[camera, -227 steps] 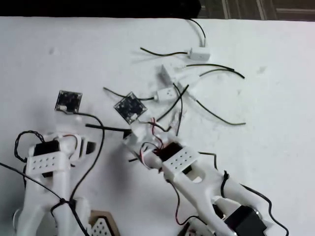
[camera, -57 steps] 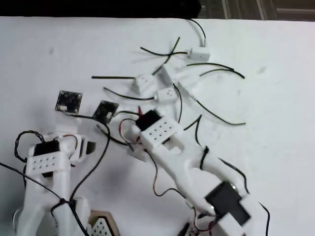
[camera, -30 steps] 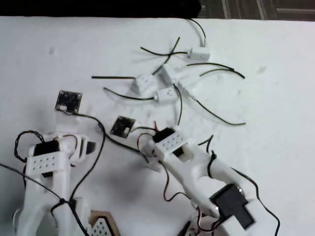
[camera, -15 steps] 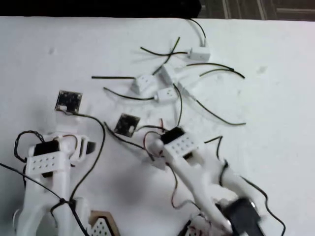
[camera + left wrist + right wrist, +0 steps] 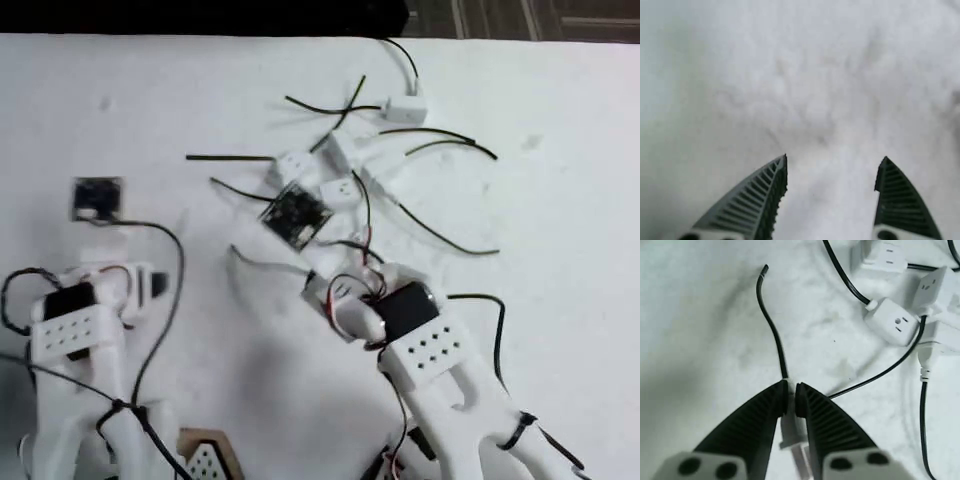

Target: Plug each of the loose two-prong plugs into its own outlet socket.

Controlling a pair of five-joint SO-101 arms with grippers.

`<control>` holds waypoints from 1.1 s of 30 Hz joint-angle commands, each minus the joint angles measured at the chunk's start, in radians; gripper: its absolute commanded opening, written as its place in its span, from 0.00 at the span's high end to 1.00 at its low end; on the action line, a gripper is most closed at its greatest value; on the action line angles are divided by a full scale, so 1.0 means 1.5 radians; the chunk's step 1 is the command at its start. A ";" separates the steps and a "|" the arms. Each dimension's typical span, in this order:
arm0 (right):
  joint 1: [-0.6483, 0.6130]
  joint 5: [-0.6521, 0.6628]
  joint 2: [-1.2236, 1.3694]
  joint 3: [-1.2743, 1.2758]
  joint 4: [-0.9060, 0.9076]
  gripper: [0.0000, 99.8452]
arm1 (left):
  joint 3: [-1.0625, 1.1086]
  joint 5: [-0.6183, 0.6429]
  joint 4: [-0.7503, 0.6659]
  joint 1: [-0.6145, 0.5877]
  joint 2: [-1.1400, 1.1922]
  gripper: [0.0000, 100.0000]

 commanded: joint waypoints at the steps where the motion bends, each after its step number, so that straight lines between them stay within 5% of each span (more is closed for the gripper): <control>1: 0.022 -0.027 0.017 -0.003 -0.027 0.98 | -0.094 0.019 0.023 -0.047 -0.020 0.71; 8: 0.029 -0.019 0.114 0.057 -0.102 0.98 | -0.211 0.015 0.172 -0.048 -0.020 0.71; 19: 0.076 0.122 0.133 0.057 0.068 0.86 | -0.217 -0.062 0.253 -0.048 -0.020 0.71; 23: 0.113 0.185 0.167 0.056 0.067 0.86 | -0.184 -0.062 0.241 -0.047 -0.020 0.71; 33: 0.114 0.187 0.276 0.021 0.029 0.86 | -0.065 -0.063 0.153 -0.048 -0.020 0.71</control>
